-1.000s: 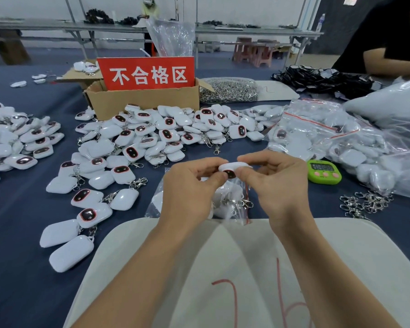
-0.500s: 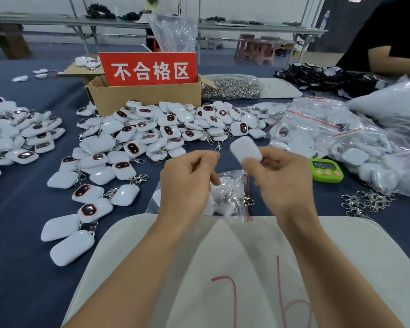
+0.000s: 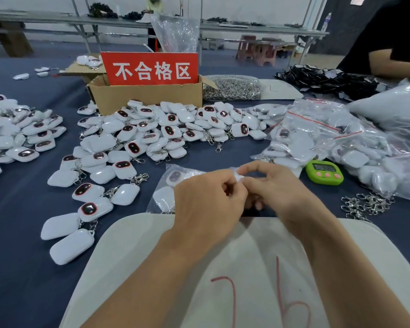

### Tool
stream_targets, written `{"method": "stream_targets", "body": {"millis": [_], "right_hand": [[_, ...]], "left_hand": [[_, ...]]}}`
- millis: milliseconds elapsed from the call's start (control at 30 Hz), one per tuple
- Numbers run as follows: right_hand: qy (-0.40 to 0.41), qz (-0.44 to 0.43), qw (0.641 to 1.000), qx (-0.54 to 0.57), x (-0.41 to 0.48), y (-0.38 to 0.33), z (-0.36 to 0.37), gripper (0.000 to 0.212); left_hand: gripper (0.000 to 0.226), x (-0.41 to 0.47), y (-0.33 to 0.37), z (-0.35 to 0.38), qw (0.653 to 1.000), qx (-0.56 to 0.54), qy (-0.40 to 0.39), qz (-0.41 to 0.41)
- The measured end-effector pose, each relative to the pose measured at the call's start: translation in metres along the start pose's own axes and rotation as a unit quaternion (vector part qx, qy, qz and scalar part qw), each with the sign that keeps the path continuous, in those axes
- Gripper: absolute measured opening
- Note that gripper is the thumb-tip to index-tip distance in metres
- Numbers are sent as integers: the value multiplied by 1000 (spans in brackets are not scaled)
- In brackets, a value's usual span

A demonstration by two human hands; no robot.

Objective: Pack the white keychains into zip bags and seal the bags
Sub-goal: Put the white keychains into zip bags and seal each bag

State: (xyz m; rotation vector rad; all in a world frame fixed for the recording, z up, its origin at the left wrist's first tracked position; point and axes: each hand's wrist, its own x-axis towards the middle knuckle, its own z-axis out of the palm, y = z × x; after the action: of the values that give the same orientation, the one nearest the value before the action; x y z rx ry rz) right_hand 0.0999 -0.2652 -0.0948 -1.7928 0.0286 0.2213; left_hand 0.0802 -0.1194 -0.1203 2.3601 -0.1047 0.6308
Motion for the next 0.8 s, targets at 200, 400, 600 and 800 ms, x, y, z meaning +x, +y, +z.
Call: {"method": "stream_targets", "body": {"millis": [200,400,600,800], "right_hand": [[76,-48,984,155,1,1,3,32],[165,-91,980,66,12,8,-8,39],[139,-131,979,-73,6,0,0,20],[184,-212,957,-80,-9,-37,-5,18]], "left_hand": [[25,2,-8,-2,995,-83,54,21],[23,2,-6,-8,988,-81,120,52],[21,9,-3,-23,985,-145,74,60],[24,41,11,-65,989,-106,76,67]]}}
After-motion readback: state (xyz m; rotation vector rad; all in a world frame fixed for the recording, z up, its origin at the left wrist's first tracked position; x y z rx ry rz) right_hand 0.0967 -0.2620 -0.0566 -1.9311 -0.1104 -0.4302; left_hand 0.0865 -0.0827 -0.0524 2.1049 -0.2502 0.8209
